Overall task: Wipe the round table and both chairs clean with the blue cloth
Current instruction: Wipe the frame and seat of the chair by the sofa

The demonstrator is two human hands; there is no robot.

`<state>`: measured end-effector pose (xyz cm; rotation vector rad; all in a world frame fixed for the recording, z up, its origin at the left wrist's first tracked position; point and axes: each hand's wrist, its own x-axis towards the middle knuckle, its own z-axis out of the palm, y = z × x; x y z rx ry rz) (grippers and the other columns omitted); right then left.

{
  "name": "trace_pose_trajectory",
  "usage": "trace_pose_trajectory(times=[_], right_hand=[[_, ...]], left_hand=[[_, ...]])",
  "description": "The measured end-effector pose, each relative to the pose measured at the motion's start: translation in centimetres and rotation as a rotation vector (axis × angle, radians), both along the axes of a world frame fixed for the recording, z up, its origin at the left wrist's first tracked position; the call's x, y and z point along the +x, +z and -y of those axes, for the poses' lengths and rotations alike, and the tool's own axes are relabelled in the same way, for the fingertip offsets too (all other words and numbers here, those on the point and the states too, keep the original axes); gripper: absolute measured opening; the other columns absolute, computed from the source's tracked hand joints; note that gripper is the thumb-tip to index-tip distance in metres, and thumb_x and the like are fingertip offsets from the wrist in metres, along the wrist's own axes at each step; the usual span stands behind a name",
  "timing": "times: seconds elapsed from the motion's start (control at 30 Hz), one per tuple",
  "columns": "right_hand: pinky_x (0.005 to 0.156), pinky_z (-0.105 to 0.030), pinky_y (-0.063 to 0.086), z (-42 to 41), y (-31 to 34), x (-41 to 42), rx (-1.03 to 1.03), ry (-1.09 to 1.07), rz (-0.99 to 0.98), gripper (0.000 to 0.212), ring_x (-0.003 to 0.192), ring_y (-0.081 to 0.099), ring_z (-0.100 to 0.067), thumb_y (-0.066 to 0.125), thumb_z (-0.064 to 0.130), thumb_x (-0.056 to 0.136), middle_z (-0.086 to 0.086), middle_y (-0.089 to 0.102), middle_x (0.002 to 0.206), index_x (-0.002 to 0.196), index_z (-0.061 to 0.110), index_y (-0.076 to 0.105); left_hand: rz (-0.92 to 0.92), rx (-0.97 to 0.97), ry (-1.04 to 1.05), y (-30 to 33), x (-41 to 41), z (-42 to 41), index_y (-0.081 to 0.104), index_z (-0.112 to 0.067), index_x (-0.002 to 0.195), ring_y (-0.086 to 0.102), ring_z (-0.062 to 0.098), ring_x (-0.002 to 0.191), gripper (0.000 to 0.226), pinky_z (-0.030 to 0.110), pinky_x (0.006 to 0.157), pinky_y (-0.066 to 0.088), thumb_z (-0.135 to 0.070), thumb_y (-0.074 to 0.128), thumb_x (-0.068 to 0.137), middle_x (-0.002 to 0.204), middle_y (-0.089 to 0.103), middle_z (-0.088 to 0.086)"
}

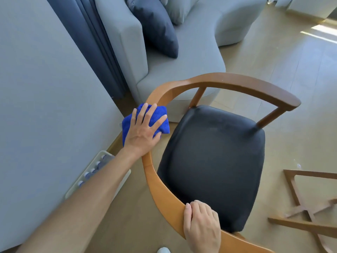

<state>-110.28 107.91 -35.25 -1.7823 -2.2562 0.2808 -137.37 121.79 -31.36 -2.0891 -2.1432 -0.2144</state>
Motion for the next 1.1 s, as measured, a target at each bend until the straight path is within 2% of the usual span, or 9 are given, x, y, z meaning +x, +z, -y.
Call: trace_pose_trajectory(times=[0.1,0.23,0.3,0.5,0.7,0.87,0.93,1.0,1.1], right_hand=[[0.073,-0.035,0.051,-0.1,1.0,-0.1,-0.081,-0.005,0.029,0.036,0.083,0.068,-0.021,0.041,0.034,0.090,0.001,0.070,0.088,0.080,0.016,0.070],[0.080,-0.038,0.053,-0.6,2.0,-0.4,-0.242,0.009,0.092,0.040,0.098,0.066,-0.023,0.039,0.038,0.092,-0.005,0.071,0.106,0.094,0.014,0.071],[0.081,-0.039,0.054,-0.6,2.1,-0.4,-0.267,0.012,0.099,0.040,0.100,0.066,-0.025,0.039,0.039,0.091,-0.007,0.069,0.111,0.096,0.014,0.070],[0.081,-0.039,0.053,-0.6,2.0,-0.2,-0.310,0.009,0.098,0.043,0.100,0.065,-0.026,0.037,0.040,0.091,-0.009,0.068,0.115,0.101,0.013,0.070],[0.078,-0.040,0.053,-0.7,1.8,-0.3,-0.363,0.023,0.091,0.043,0.096,0.066,-0.026,0.036,0.039,0.092,-0.008,0.068,0.112,0.100,0.014,0.070],[0.076,-0.038,0.053,-1.1,2.2,-0.3,-0.503,0.058,0.019,0.037,0.094,0.066,-0.023,0.039,0.038,0.090,-0.004,0.069,0.110,0.094,0.019,0.070],[0.077,-0.038,0.053,-1.4,2.3,-0.5,-0.573,0.049,-0.013,0.035,0.094,0.066,-0.021,0.039,0.038,0.087,-0.002,0.070,0.109,0.091,0.022,0.070],[0.090,-0.040,0.048,-2.6,2.4,-0.6,-0.668,0.024,-0.038,0.040,0.111,0.059,-0.017,0.034,0.044,0.089,0.002,0.062,0.127,0.104,0.028,0.067],[0.115,-0.039,0.018,-6.9,1.3,-0.8,-0.822,0.166,-0.117,0.049,0.142,0.021,-0.014,0.023,0.049,0.096,0.006,0.027,0.155,0.138,0.032,0.042]], left_hand=[[0.105,0.009,0.120,0.2,0.5,0.6,0.026,-0.018,0.147,0.020,0.041,0.143,0.081,0.061,0.111,0.025,-0.034,0.070,0.081,0.155,0.023,0.020],[0.337,-0.015,0.565,0.5,3.7,1.2,0.014,-0.026,0.152,0.014,0.046,0.141,0.091,0.065,0.106,0.026,-0.047,0.066,0.081,0.156,0.009,0.024],[0.461,-0.007,0.687,0.4,5.6,1.1,0.007,-0.032,0.151,0.012,0.047,0.141,0.093,0.068,0.105,0.027,-0.047,0.065,0.081,0.156,0.007,0.023],[0.589,0.049,0.873,0.9,6.7,-1.4,0.015,-0.033,0.148,0.019,0.040,0.139,0.088,0.066,0.103,0.029,-0.069,0.051,0.077,0.154,0.014,0.018],[0.506,0.070,0.850,1.4,5.1,-5.0,0.024,-0.029,0.145,0.028,0.038,0.133,0.089,0.059,0.101,0.031,-0.065,0.057,0.070,0.150,0.024,0.016],[0.341,-0.090,0.662,2.6,2.4,-10.7,0.017,-0.022,0.148,0.028,0.033,0.135,0.106,0.055,0.100,0.031,-0.052,0.072,0.063,0.147,0.028,0.011],[0.330,-0.078,0.645,2.4,2.4,-10.8,0.018,-0.020,0.148,0.029,0.031,0.135,0.108,0.053,0.101,0.034,-0.044,0.076,0.061,0.147,0.030,0.009],[0.309,-0.036,0.655,2.1,2.5,-10.4,0.019,-0.018,0.149,0.031,0.030,0.135,0.109,0.052,0.102,0.035,-0.039,0.078,0.060,0.147,0.031,0.008],[0.282,-0.037,0.701,2.2,2.6,-10.7,0.019,-0.014,0.149,0.026,0.033,0.139,0.111,0.052,0.110,0.029,-0.036,0.081,0.059,0.152,0.026,0.013]])
